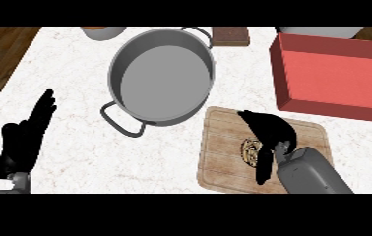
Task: Pick the cupcake from the cutting board and place it in the pot
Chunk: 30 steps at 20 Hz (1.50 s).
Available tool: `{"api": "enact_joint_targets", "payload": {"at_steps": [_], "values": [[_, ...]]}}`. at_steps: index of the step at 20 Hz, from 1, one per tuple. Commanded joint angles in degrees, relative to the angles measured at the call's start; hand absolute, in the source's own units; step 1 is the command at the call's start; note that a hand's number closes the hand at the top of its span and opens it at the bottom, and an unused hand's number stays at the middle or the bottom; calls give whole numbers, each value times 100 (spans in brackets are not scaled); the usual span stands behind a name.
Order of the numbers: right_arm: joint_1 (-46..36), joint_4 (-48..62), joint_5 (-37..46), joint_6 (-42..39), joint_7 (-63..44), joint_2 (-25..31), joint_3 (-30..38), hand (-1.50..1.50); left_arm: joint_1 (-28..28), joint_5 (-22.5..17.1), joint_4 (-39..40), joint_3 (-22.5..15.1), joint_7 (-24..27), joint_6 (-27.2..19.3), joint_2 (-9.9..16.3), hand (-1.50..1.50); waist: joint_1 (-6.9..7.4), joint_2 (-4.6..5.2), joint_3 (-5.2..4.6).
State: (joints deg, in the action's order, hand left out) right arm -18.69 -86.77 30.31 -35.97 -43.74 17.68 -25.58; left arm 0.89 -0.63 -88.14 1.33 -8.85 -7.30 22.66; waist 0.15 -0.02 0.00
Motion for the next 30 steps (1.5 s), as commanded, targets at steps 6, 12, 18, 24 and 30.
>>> {"api": "enact_joint_targets", "payload": {"at_steps": [6,12,18,24,30], "values": [[-89,784,619,-203,731,-233,84,150,235,174,-540,230,-325,297,-83,0,25,0,2],[252,221,1014,-81,1094,-355,102,150,-7,254,-65,489,-88,514,-213,0,-7,-1,0],[-669,811,947,1020,-574,-1718,-828,150,-146,410,207,226,223,456,-402,0,321,45,-3],[-1640,1163,756,2105,-1355,-1756,-1103,150,-460,464,65,-103,200,625,-486,0,962,141,-5],[-2744,1661,767,2875,-2234,-1764,-1581,150,-709,561,195,-238,122,609,-577,0,1067,122,-22]]}}
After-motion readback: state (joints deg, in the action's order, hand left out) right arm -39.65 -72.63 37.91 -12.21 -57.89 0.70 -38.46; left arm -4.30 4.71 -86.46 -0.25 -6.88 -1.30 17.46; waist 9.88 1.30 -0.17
